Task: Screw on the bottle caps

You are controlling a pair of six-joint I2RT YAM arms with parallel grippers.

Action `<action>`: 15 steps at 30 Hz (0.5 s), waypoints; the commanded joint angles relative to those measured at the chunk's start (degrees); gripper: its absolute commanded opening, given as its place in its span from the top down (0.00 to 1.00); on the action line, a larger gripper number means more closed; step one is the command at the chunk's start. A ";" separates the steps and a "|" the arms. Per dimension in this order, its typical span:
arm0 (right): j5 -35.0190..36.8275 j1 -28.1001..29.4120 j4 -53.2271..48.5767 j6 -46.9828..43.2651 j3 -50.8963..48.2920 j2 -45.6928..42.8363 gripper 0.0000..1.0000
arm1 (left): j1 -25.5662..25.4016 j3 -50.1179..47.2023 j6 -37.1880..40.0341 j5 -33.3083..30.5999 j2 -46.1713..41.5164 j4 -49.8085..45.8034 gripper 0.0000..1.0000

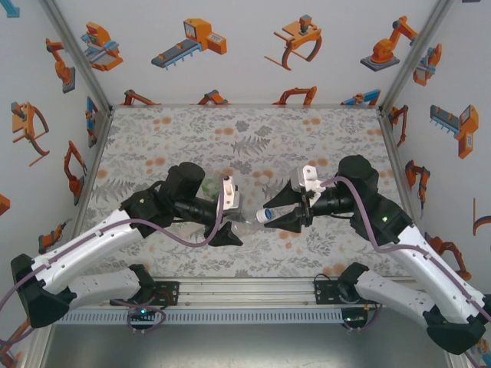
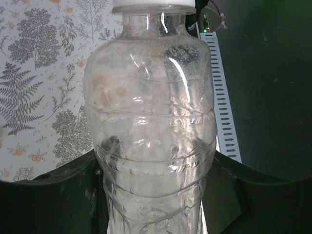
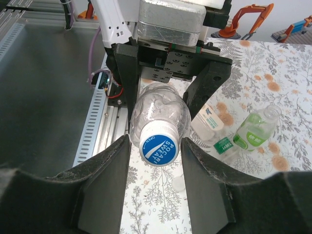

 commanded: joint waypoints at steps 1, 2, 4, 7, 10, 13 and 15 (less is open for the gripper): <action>-1.64 0.04 2.90 -0.96 -0.55 -0.21 0.57 | 0.05 2.60 0.84 1.79 -0.86 -1.18 1.00; -1.68 0.04 3.13 -0.81 -0.60 -0.21 0.58 | 0.01 2.70 0.97 1.65 -0.87 -1.46 1.00; -2.08 0.03 3.42 -0.56 -0.78 -0.16 0.60 | 0.01 3.08 1.23 1.55 -0.71 -1.92 1.00; -2.41 0.03 4.00 -0.06 -0.99 0.09 0.61 | 0.01 3.39 1.37 1.65 -0.55 -2.13 1.00; -2.40 0.04 4.71 0.60 -1.15 0.08 0.60 | 0.01 3.49 1.41 1.68 -0.22 -2.18 1.00; -2.33 0.05 4.91 0.68 -1.05 0.13 0.61 | 0.01 3.74 1.50 1.71 0.04 -2.31 1.00; -2.51 0.03 4.99 0.73 -1.09 0.13 0.65 | 0.01 3.77 1.46 1.65 0.17 -2.34 1.00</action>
